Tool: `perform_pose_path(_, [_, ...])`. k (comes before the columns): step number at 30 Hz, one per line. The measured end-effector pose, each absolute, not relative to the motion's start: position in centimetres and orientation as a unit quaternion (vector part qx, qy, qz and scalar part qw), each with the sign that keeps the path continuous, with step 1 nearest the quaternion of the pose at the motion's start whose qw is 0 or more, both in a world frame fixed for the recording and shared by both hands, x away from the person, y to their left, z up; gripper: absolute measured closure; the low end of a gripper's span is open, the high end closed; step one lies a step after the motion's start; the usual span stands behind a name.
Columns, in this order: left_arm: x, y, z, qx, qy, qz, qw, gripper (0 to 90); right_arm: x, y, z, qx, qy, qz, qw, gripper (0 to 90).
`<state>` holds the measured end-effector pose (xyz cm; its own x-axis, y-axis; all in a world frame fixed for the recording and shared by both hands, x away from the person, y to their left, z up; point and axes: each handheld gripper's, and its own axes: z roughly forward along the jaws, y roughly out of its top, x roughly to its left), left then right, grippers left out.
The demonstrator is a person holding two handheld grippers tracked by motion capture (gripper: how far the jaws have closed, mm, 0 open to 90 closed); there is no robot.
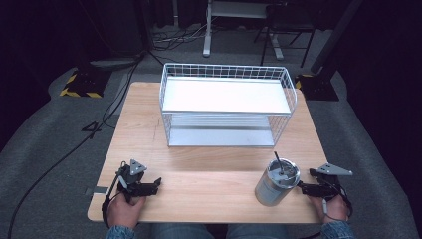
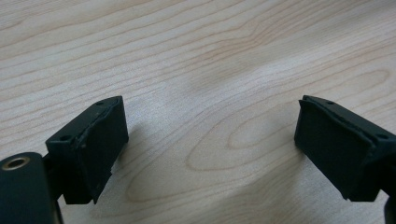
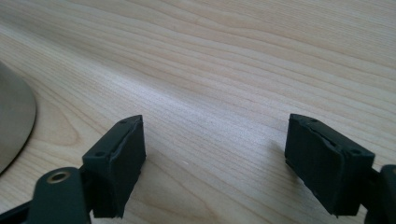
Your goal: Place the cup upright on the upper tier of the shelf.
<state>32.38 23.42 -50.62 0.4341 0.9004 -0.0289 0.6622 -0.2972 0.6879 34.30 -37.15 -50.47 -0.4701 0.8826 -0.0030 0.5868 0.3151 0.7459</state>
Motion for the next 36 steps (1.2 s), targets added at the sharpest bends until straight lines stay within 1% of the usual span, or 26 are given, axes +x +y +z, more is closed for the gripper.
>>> perform_pose_path(5, [32.4,23.4,-50.6,0.783,0.499,0.185,0.322,10.1,34.3,-37.2,-50.5,0.472,0.782,0.347,0.213,18.4])
perform_pose_path(10, [32.6,23.4,-50.6,0.782,0.500,0.187,0.322,10.1,34.2,-37.2,-50.4,0.471,0.787,0.341,0.206,15.6])
perform_pose_path(17, [32.6,23.4,-50.6,0.782,0.500,0.187,0.321,10.2,33.1,-37.4,-48.7,0.459,0.784,0.363,0.207,14.3])
perform_pose_path(20, [32.7,23.4,-50.6,0.781,0.501,0.186,0.322,10.2,32.4,-37.3,-47.7,0.453,0.784,0.370,0.209,9.2])
perform_pose_path(21, [32.7,23.4,-50.6,0.782,0.500,0.186,0.322,10.2,32.2,-37.2,-47.3,0.450,0.785,0.372,0.210,6.2])
perform_pose_path(22, [32.7,23.4,-50.6,0.783,0.500,0.186,0.321,10.2,31.7,-36.9,-46.6,0.452,0.783,0.373,0.211,0.0])
perform_pose_path(36, [32.8,23.4,-50.6,0.782,0.500,0.187,0.321,10.2,29.3,-35.8,-43.7,0.424,0.788,0.394,0.211,0.0])
